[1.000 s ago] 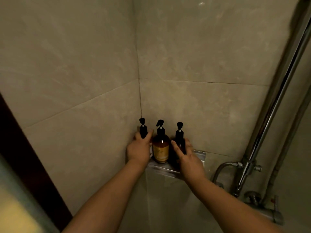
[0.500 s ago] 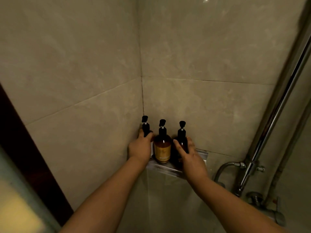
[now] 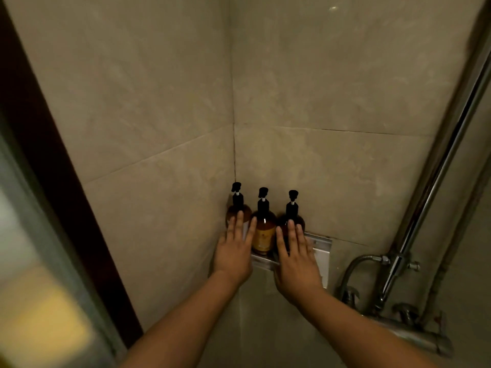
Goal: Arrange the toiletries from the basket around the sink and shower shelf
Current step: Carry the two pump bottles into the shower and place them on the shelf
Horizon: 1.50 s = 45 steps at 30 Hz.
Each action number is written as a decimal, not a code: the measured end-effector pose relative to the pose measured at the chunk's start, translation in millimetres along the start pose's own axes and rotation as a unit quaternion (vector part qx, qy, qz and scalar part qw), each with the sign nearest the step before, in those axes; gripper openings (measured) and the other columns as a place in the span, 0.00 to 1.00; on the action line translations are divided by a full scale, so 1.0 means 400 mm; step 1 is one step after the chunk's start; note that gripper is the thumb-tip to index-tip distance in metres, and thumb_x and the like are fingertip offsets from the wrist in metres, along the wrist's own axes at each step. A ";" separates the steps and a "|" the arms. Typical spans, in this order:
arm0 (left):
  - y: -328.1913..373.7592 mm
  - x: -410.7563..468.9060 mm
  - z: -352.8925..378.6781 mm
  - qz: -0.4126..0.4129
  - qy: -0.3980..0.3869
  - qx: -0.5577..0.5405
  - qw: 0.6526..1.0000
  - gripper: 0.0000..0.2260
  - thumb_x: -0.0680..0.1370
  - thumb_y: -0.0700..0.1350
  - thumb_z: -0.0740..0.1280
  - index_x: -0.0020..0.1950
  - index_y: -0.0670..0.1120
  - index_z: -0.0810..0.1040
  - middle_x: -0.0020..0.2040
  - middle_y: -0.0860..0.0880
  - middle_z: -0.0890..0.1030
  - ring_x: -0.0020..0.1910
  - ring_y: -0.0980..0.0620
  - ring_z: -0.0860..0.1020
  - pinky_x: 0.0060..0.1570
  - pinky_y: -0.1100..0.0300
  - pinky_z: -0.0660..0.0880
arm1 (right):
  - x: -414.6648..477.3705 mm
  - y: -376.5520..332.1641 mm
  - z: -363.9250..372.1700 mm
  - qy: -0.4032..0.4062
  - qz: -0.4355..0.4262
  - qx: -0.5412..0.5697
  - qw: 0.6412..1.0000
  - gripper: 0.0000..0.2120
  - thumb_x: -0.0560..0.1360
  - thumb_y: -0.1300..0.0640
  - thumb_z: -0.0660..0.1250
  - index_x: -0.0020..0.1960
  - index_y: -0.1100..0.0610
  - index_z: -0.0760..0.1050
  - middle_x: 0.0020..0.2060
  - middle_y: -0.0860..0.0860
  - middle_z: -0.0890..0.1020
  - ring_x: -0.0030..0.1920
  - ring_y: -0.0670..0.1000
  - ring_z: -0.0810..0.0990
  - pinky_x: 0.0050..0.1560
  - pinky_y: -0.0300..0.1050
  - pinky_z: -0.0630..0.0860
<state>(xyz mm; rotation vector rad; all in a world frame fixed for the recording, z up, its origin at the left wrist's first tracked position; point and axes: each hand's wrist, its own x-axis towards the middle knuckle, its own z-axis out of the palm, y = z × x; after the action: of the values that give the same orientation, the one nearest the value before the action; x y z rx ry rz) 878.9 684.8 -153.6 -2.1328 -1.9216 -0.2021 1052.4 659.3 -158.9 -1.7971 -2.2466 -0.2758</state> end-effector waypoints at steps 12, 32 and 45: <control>-0.007 -0.008 -0.006 0.039 -0.040 -0.028 0.998 0.53 0.76 0.44 0.69 0.71 0.65 0.22 0.75 0.37 0.27 0.76 0.39 0.33 0.77 0.46 0.48 | 0.011 0.008 -0.013 -0.017 -0.001 -0.006 1.000 0.43 0.79 0.48 0.58 0.78 0.56 0.30 0.75 0.55 0.27 0.74 0.57 0.25 0.70 0.52 0.25; -0.011 -0.020 0.049 0.063 -0.036 0.041 0.997 0.48 0.77 0.48 0.63 0.73 0.58 0.22 0.75 0.44 0.25 0.74 0.43 0.25 0.71 0.46 0.27 | 0.012 -0.023 -0.004 -0.039 0.031 -0.034 0.998 0.47 0.77 0.53 0.61 0.75 0.60 0.24 0.71 0.59 0.22 0.72 0.60 0.22 0.70 0.56 0.25; -0.007 -0.035 -0.065 0.049 -0.035 -0.010 0.998 0.31 0.80 0.56 0.56 0.81 0.54 0.50 0.80 0.43 0.58 0.76 0.40 0.59 0.75 0.44 0.52 | -0.002 -0.008 -0.068 -0.022 0.015 0.017 1.000 0.41 0.78 0.43 0.54 0.80 0.58 0.37 0.80 0.55 0.40 0.79 0.54 0.37 0.76 0.51 0.35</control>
<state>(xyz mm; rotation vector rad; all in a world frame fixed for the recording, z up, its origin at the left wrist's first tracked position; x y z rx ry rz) 876.3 664.2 -132.2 -2.2679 -1.8536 -0.1302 1051.6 649.9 -133.2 -1.8349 -2.2367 -0.1934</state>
